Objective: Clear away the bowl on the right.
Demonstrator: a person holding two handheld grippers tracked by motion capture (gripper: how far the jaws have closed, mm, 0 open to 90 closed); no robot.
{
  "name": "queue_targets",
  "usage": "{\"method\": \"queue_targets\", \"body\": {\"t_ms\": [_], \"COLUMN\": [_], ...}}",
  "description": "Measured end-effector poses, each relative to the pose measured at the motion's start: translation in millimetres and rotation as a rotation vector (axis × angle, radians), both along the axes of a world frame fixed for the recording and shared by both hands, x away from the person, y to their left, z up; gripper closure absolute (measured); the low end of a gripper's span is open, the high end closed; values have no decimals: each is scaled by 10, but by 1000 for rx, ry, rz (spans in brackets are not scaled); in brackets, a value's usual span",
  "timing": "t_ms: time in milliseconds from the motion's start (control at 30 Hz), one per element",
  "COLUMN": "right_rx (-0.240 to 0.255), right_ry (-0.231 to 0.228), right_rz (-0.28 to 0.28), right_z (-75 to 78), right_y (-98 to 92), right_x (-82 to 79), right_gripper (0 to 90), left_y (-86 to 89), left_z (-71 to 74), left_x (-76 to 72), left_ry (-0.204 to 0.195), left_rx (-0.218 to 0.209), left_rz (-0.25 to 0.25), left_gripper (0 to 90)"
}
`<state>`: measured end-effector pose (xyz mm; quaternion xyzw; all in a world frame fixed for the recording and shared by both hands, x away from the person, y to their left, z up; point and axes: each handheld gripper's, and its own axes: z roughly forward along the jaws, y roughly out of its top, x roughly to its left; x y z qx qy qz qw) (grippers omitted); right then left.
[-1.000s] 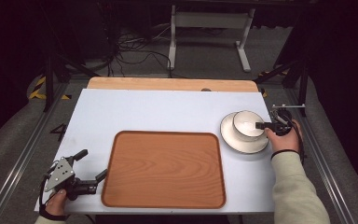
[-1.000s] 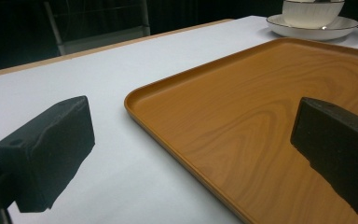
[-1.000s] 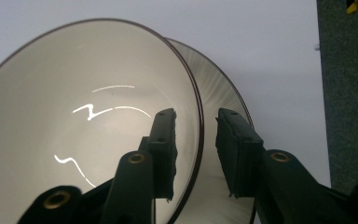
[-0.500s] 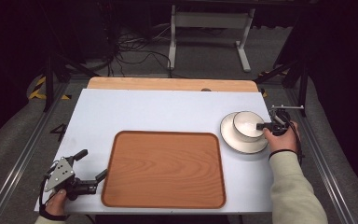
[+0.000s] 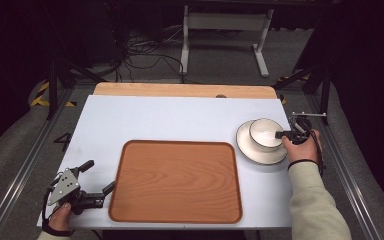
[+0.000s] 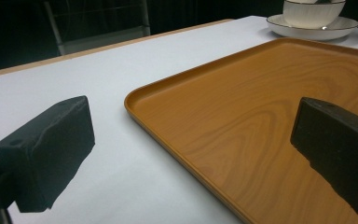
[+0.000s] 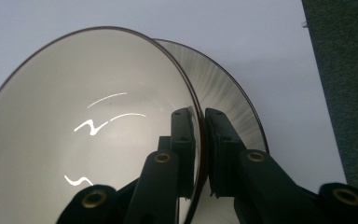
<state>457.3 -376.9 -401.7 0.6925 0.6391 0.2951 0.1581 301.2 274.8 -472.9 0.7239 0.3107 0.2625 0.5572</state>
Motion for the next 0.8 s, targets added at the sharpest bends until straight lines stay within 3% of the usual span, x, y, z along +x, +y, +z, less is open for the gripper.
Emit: {"method": "queue_targets", "body": {"t_ms": [300,800], "right_rx": [12,28], "right_ry": [17,-3], "right_rz": [-8,9], "right_z": [78,332], "right_y": [13,47], "right_x": [-7,-72], "right_gripper": [815,813], "left_y": [1,-1], "left_z": [0,0], "left_x": [0,0], "left_ry": [-1,0], "left_rx": [1,1], "left_rz": [0,0], "left_gripper": [2,2]}}
